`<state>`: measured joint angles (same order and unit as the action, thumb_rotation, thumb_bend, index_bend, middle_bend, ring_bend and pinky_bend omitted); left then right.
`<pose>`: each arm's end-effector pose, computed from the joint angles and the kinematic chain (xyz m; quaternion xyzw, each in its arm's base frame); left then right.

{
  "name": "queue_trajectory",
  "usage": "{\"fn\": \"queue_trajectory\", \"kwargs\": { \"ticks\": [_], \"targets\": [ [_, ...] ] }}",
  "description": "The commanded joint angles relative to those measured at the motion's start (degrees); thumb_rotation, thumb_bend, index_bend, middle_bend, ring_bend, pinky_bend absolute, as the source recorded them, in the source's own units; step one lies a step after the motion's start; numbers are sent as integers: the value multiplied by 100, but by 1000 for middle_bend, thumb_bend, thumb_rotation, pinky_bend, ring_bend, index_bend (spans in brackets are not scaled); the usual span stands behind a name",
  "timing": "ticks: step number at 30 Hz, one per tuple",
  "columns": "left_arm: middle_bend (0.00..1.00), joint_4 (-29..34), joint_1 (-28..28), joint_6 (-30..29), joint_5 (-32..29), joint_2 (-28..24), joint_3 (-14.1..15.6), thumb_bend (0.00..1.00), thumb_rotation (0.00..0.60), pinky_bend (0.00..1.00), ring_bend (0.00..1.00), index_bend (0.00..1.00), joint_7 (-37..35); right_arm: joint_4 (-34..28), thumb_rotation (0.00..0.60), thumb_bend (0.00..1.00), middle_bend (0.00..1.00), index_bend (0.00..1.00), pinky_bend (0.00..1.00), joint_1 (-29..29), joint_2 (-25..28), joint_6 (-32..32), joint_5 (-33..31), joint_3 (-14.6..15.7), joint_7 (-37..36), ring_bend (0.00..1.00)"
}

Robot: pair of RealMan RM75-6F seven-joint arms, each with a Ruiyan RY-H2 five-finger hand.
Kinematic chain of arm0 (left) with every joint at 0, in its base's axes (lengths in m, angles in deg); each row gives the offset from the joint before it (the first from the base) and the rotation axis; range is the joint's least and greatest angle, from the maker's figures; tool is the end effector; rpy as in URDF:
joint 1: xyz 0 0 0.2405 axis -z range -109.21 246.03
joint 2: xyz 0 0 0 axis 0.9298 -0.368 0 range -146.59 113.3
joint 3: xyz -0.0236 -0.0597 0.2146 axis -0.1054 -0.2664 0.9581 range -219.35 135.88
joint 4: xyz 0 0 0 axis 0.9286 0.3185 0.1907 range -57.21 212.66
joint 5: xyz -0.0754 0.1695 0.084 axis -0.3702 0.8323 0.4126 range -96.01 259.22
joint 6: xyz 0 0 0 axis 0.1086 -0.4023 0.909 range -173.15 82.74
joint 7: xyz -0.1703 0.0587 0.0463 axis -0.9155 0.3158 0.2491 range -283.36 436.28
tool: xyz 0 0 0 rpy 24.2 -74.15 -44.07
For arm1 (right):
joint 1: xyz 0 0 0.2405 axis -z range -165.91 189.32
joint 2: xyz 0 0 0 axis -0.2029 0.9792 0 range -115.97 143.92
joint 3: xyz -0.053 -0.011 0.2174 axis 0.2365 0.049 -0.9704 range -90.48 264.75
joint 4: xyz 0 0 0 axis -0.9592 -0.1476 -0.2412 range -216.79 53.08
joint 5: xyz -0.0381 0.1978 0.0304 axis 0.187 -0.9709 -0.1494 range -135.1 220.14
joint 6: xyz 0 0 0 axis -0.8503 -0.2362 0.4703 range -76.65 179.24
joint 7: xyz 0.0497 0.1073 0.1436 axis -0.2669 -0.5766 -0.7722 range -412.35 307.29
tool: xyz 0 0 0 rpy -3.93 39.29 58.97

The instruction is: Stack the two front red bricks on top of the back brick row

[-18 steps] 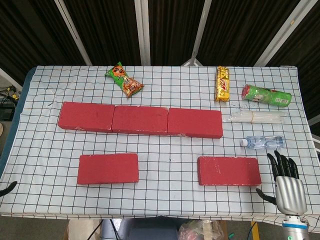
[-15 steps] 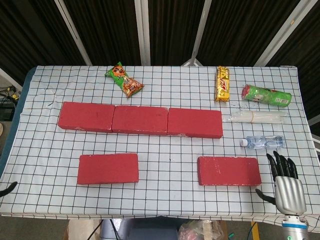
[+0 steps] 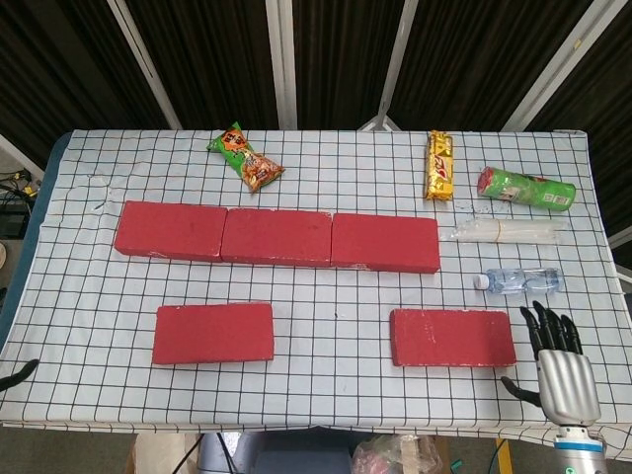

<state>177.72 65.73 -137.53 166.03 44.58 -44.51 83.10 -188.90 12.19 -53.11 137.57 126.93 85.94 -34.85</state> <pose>-0.2809 0.1813 0.1764 -0.5436 -0.3855 -0.3666 0.6492 -0.2465 -0.1870 0.1185 0.5802 -0.4256 0.3504 0.5995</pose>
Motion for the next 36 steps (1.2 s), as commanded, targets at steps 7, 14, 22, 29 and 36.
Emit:
{"fn": "queue_trajectory", "kwargs": {
  "ticks": [7, 14, 22, 29, 36],
  "targets": [
    [0, 4, 12, 51, 95, -19, 76, 0, 600, 9, 0, 46, 73, -228, 600, 134, 0, 22, 0, -442, 434, -1010, -261, 83, -294, 0],
    [0, 17, 42, 96, 21, 24, 46, 0, 600, 9, 0, 46, 185, -722, 600, 134, 0, 22, 0, -1035, 806, -1906, -1306, -217, 231, 0],
    [0, -14, 63, 88, -21, 38, -2, 0, 600, 9, 0, 38, 155, -1393, 600, 133, 0, 22, 0, -1895, 1058, -2350, -3205, -583, 1454, 0],
    [0, -27, 104, 173, -133, 15, -43, 0, 600, 9, 0, 38, 134, -1591, 600, 133, 0, 18, 0, -2430, 934, -2291, -4221, -563, 2050, 0],
    [0, -47, 108, 169, -194, -20, -81, 0, 600, 9, 0, 38, 39, -1516, 600, 133, 0, 18, 0, -2720, 581, -2082, -4681, -394, 2323, 0]
  ]
}}
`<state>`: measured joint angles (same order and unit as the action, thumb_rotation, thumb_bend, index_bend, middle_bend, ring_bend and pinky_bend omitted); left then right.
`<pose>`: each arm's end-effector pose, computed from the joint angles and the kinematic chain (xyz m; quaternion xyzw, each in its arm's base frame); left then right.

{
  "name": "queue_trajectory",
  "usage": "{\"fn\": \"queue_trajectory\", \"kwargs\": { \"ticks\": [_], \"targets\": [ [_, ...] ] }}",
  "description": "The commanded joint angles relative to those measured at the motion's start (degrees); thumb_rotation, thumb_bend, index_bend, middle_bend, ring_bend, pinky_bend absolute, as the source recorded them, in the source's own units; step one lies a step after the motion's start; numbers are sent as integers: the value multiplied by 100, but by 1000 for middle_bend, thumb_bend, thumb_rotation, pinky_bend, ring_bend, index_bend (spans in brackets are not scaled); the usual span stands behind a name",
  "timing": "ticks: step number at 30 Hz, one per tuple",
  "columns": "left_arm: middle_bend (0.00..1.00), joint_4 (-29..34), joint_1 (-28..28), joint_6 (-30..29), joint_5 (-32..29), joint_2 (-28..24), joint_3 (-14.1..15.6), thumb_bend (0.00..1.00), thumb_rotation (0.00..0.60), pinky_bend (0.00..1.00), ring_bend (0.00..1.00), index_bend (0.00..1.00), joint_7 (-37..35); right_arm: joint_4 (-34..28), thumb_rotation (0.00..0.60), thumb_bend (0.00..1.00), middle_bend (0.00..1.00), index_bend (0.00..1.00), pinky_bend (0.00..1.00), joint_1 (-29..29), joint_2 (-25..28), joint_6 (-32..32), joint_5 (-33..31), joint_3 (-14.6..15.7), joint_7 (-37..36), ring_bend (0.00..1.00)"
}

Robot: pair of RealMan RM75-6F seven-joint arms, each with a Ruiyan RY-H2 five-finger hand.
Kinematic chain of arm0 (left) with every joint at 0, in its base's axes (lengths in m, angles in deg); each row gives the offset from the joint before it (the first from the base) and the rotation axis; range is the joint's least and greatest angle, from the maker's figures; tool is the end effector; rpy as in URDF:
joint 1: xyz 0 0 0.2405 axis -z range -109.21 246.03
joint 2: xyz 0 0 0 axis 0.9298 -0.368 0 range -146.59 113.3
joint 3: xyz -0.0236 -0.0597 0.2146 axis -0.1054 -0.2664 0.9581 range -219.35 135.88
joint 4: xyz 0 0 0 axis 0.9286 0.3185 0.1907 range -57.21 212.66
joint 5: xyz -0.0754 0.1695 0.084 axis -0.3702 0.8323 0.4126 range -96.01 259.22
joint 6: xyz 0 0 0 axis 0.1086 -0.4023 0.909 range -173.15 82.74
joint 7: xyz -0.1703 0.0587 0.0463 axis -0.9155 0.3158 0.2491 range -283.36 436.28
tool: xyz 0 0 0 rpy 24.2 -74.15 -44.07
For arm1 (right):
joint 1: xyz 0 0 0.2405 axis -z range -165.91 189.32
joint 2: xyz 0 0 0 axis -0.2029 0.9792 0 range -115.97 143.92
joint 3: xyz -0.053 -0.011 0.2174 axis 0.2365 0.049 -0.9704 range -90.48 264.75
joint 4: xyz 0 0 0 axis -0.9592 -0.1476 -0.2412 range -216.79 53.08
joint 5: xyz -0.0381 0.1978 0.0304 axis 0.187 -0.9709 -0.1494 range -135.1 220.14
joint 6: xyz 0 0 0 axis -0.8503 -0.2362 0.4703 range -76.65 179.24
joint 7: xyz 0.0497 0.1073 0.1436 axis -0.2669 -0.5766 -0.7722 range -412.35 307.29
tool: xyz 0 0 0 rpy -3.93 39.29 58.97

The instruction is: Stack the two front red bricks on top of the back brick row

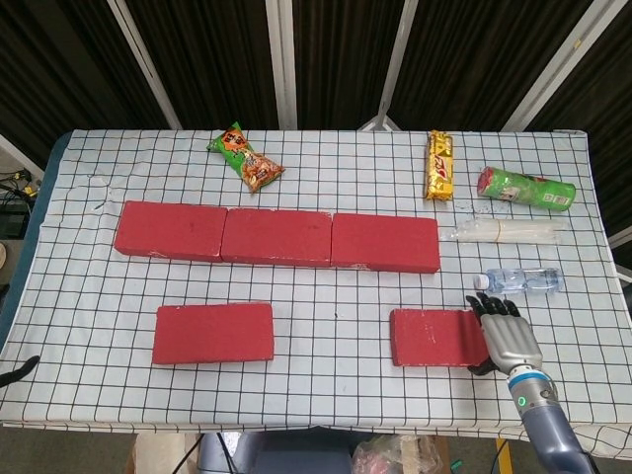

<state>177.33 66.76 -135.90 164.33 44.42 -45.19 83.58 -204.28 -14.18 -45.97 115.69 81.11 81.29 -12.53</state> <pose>-0.2849 0.1882 0.1766 -0.5456 -0.3866 -0.3568 0.6523 -0.2170 -0.2561 0.0740 0.6617 -0.5159 0.1673 0.5177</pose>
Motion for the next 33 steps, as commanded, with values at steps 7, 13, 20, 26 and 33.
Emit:
{"fn": "queue_trajectory", "kwargs": {
  "ticks": [7, 13, 20, 26, 33],
  "targets": [
    [0, -1, 35, 51, -32, 12, -6, 0, 600, 9, 0, 38, 46, 88, 600, 134, 0, 18, 0, -255, -380, 221, -203, 216, 171, 0],
    [0, 1, 36, 44, -63, 19, -17, 0, 600, 9, 0, 38, 48, 158, 600, 133, 0, 18, 0, -380, -506, 284, -304, 288, 192, 0],
    [0, 17, 50, 70, -95, 15, -22, 0, 600, 9, 0, 37, 63, 290, 600, 134, 0, 18, 0, -537, -708, 311, -449, 348, 226, 0],
    [0, 5, 50, 66, -121, 1, -35, 0, 600, 9, 0, 37, 22, 376, 600, 134, 0, 18, 0, -681, -854, 360, -608, 376, 299, 0],
    [0, 0, 51, 71, -137, -18, -39, 0, 600, 9, 0, 37, -16, 421, 600, 133, 17, 18, 0, -790, -980, 514, -690, 411, 378, 0]
  ]
}}
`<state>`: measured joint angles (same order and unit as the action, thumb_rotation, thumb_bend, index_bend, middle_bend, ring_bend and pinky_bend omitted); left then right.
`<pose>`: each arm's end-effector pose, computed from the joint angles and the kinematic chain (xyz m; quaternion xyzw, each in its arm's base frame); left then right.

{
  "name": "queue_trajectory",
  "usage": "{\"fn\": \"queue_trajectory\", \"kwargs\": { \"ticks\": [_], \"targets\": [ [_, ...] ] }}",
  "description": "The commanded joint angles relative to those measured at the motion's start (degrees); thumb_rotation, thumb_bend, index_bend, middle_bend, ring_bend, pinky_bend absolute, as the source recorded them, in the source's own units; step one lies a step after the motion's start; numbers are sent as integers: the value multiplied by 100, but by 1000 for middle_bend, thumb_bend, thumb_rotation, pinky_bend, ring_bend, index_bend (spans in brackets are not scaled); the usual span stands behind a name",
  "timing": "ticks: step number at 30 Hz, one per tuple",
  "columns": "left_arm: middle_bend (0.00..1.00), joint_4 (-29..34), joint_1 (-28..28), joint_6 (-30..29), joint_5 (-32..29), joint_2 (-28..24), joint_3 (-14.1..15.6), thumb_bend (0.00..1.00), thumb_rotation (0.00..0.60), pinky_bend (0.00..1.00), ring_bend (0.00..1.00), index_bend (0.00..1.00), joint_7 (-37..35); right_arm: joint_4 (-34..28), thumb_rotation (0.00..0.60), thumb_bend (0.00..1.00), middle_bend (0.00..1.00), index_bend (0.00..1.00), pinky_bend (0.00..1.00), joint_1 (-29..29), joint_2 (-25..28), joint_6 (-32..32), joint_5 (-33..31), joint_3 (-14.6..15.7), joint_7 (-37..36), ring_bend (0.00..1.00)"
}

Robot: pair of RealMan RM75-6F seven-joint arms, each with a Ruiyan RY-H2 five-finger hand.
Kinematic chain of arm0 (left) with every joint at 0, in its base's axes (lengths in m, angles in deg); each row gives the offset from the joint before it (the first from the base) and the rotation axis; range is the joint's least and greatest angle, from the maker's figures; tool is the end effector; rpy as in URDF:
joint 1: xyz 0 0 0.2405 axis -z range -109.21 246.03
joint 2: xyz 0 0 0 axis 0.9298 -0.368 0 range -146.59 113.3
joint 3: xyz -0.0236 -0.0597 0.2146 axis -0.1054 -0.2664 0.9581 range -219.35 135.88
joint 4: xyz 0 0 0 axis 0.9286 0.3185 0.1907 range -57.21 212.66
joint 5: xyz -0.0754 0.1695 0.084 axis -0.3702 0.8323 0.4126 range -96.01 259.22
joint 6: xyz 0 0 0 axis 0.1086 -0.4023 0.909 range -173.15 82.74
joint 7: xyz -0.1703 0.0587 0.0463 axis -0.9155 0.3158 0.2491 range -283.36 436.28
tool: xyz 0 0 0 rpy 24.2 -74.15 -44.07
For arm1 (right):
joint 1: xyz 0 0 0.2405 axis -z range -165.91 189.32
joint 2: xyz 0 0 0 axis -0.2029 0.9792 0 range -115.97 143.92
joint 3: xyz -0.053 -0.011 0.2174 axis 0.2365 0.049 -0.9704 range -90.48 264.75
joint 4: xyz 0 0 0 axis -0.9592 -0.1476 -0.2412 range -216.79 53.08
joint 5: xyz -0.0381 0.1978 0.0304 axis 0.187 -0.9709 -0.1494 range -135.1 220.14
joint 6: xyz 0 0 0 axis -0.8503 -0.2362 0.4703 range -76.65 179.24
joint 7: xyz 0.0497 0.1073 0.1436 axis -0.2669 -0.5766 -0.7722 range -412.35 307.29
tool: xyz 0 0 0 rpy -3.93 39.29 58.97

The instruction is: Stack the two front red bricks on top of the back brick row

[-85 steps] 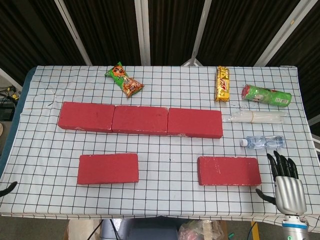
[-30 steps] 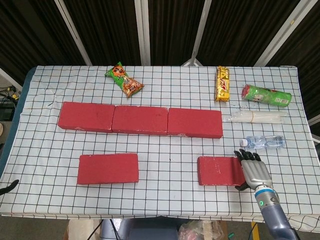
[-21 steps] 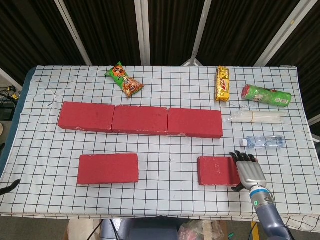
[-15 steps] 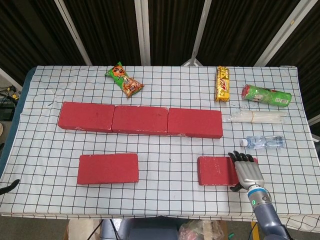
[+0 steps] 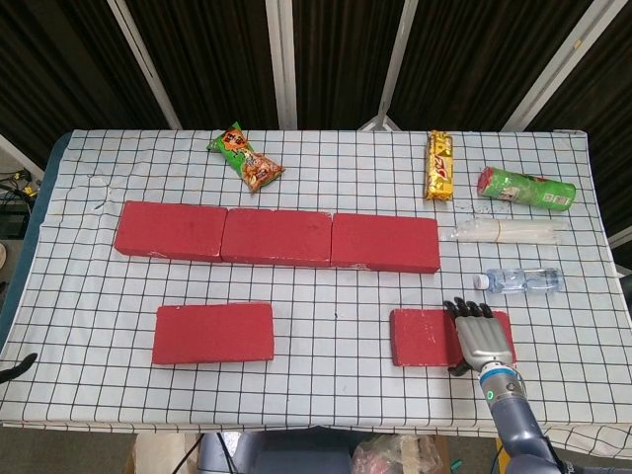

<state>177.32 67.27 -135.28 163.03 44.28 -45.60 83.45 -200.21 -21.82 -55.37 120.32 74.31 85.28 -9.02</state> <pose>-0.2874 0.1916 0.1780 -0.5416 -0.3900 -0.3542 0.6551 -0.2096 -0.2606 0.0348 0.6787 -0.5121 0.1416 0.5070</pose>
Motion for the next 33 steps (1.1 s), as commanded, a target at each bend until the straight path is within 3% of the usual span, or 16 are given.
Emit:
{"fn": "queue_trajectory", "kwargs": {
  "ticks": [1, 4, 7, 18, 24, 33],
  "targets": [
    [0, 4, 2, 16, -13, -7, 3, 0, 600, 9, 0, 37, -8, 15, 600, 133, 27, 18, 0, -34, -54, 74, -13, 19, 34, 0],
    [0, 9, 4, 24, -23, -23, 0, 0, 600, 9, 0, 37, -40, -632, 600, 133, 80, 38, 0, -36, -182, 795, -613, -80, 251, 0],
    [0, 7, 0, 19, -31, -35, -3, 0, 600, 9, 0, 37, -65, -412, 600, 133, 117, 87, 0, -174, -137, 594, -781, -89, 366, 0],
    [0, 17, 11, 58, -69, -56, 1, 0, 600, 9, 0, 47, -64, -64, 600, 133, 183, 166, 0, -131, -42, 194, -30, 175, 50, 22],
    [0, 19, 14, 59, -68, -53, 5, 0, 600, 9, 0, 47, -53, 80, 600, 133, 210, 180, 0, -105, -78, 154, 138, 222, -73, 44],
    [0, 15, 11, 44, -66, -46, 8, 0, 600, 9, 0, 47, -41, -70, 600, 133, 284, 293, 0, -189, 122, 187, 354, 143, -77, 90]
  ]
}}
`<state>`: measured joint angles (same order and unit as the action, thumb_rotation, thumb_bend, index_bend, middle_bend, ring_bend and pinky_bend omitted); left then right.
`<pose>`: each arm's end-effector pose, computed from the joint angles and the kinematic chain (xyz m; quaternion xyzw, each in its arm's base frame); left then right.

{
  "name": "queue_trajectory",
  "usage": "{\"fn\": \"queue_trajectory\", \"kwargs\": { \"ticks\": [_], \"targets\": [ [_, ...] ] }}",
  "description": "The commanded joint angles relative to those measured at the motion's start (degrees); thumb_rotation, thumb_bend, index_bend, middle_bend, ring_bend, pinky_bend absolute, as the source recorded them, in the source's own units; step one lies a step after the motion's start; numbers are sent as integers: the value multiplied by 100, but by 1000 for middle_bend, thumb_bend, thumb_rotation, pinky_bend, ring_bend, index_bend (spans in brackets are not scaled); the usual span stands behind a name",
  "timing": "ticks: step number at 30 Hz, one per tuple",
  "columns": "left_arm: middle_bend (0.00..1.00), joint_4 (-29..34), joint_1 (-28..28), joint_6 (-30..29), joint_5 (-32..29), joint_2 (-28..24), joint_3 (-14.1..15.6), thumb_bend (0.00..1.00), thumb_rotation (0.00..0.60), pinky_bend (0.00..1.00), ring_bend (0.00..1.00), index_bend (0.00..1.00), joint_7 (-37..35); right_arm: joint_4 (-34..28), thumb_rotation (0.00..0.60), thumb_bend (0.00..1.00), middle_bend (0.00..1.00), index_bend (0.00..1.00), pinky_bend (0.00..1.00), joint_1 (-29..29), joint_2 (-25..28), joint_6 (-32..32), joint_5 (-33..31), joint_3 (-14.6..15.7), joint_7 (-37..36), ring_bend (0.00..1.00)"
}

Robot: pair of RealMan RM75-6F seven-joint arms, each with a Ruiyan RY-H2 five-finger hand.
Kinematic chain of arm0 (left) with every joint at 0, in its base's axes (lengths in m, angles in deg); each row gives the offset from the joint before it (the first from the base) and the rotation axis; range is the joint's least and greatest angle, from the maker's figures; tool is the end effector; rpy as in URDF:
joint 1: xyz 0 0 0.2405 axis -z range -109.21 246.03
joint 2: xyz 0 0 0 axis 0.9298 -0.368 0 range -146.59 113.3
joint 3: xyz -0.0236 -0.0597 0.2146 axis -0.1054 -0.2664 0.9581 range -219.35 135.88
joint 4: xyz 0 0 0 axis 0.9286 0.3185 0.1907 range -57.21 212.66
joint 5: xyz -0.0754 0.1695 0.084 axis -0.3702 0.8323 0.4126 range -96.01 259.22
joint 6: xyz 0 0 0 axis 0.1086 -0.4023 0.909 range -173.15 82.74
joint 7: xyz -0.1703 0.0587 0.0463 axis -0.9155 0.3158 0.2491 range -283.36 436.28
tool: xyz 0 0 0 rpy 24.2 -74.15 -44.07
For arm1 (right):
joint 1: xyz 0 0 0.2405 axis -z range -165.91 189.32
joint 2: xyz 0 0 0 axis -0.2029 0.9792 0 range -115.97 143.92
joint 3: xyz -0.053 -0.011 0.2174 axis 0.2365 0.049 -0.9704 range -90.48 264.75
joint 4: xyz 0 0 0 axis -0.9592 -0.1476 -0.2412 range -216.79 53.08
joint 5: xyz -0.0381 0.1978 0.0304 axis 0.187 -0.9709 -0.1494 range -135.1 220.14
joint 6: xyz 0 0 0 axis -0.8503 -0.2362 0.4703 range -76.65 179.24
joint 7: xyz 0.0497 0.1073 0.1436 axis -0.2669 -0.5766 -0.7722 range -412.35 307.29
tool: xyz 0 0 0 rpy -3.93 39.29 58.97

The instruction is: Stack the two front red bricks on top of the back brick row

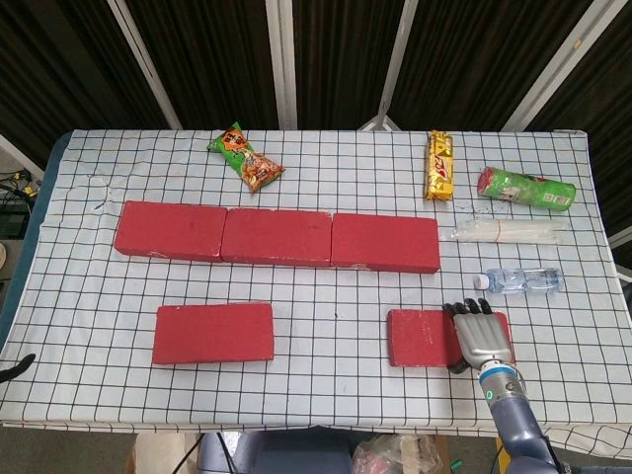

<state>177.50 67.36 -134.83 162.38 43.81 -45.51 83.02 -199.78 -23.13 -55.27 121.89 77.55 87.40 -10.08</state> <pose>-0.2896 0.1915 0.1791 -0.5399 -0.3952 -0.3508 0.6552 -0.2052 -0.2638 0.0381 0.6903 -0.4875 0.1530 0.5123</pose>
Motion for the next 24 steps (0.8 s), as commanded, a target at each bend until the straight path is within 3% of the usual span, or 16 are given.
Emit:
{"fn": "queue_trajectory", "kwargs": {
  "ticks": [1, 5, 11, 19, 24],
  "targets": [
    [0, -4, 2, 1, -6, 4, -3, 0, 600, 9, 0, 47, 5, -168, 600, 133, 284, 295, 0, -90, 166, 51, 19, -112, 49, 90],
    [0, -8, 14, 29, -44, 10, -12, 0, 600, 9, 0, 48, 26, -406, 600, 134, 286, 300, 0, -295, 440, 76, -180, -419, 94, 91],
    [0, -5, 23, 47, -149, 26, -47, 0, 600, 9, 0, 47, 80, -455, 600, 134, 287, 302, 0, -965, 826, -313, -1166, -1076, 257, 90],
    [0, 16, 19, 75, -411, 40, -134, 0, 600, 9, 0, 48, 143, 316, 600, 133, 287, 305, 0, -2337, 621, -895, -2960, -1794, 768, 91],
    [0, -10, 44, 111, -595, 64, -216, 0, 600, 9, 0, 48, 180, 1028, 600, 134, 287, 308, 0, -3258, 231, -1029, -4104, -1968, 1343, 90]
  ]
}}
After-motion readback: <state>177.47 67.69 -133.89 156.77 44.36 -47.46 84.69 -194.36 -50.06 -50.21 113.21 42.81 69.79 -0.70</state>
